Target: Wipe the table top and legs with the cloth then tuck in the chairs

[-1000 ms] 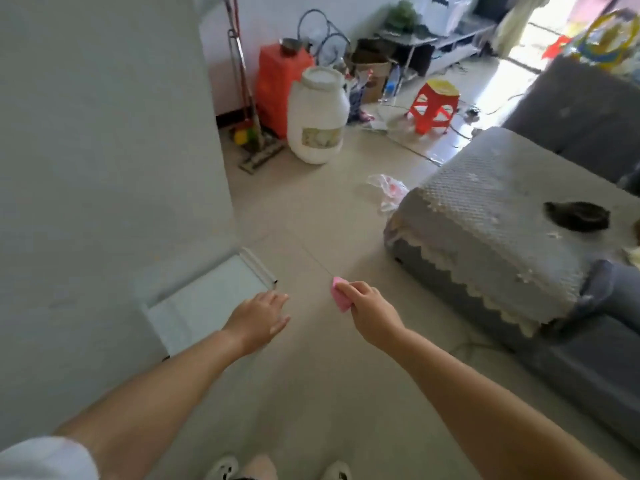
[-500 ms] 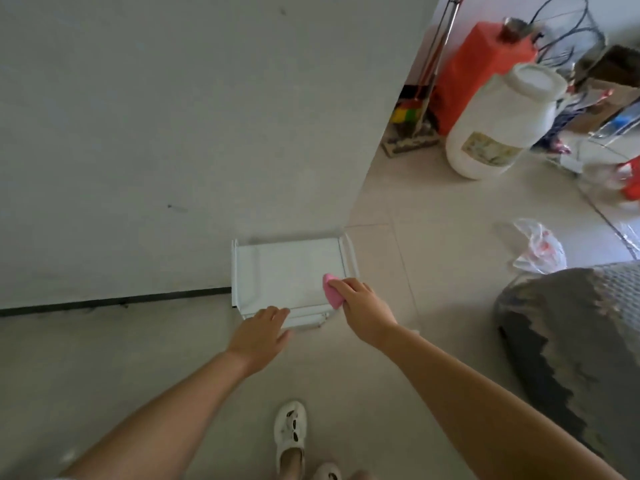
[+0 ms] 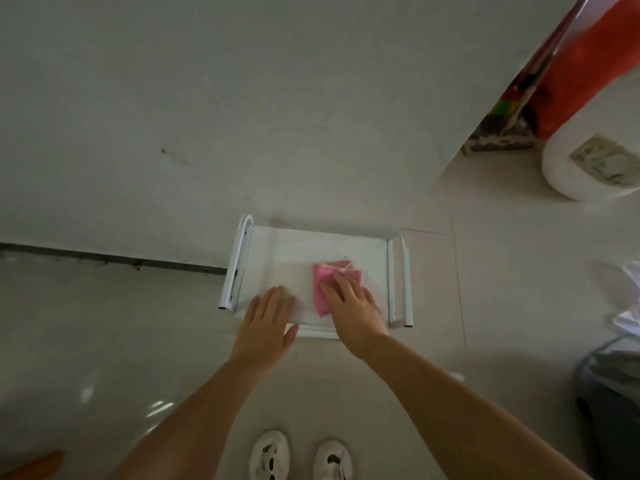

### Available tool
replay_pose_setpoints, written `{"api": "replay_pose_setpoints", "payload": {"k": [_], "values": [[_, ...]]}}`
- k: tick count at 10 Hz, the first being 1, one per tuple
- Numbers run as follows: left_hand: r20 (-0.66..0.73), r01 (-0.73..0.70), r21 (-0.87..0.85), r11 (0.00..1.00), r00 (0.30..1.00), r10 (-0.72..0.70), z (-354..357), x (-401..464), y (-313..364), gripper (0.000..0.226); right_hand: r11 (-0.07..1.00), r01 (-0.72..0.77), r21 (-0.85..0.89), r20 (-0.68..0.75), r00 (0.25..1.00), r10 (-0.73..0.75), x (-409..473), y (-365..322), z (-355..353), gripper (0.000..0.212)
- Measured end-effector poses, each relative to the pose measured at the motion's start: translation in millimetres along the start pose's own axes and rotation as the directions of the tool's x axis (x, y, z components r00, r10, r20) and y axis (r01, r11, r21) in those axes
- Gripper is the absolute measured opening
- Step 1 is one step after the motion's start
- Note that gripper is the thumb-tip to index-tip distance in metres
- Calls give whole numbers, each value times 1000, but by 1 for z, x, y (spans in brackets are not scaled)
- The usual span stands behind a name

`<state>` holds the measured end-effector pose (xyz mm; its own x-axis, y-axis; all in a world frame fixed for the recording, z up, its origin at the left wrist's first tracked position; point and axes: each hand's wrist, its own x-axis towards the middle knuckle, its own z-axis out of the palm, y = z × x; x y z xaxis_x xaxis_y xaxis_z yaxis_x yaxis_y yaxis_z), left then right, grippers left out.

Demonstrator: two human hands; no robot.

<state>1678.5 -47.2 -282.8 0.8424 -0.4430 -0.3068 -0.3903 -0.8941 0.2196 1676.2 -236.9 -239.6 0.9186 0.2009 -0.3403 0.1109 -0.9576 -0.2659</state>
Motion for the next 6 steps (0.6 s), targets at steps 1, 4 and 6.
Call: {"api": "replay_pose_setpoints", "payload": {"k": [1,4,6], "values": [[-54,-10,28,1000,998,12,12,-1,-2,51,999,19,-43,-60,998,-22,-1,10,23,60],[-130,17,118,993,992,-1,12,-1,5,60,996,48,-80,9,999,-48,-5,12,22,62],[-64,-11,-14,1000,998,11,-53,-17,16,54,1000,20,16,34,999,-20,-24,-4,-47,63]]}}
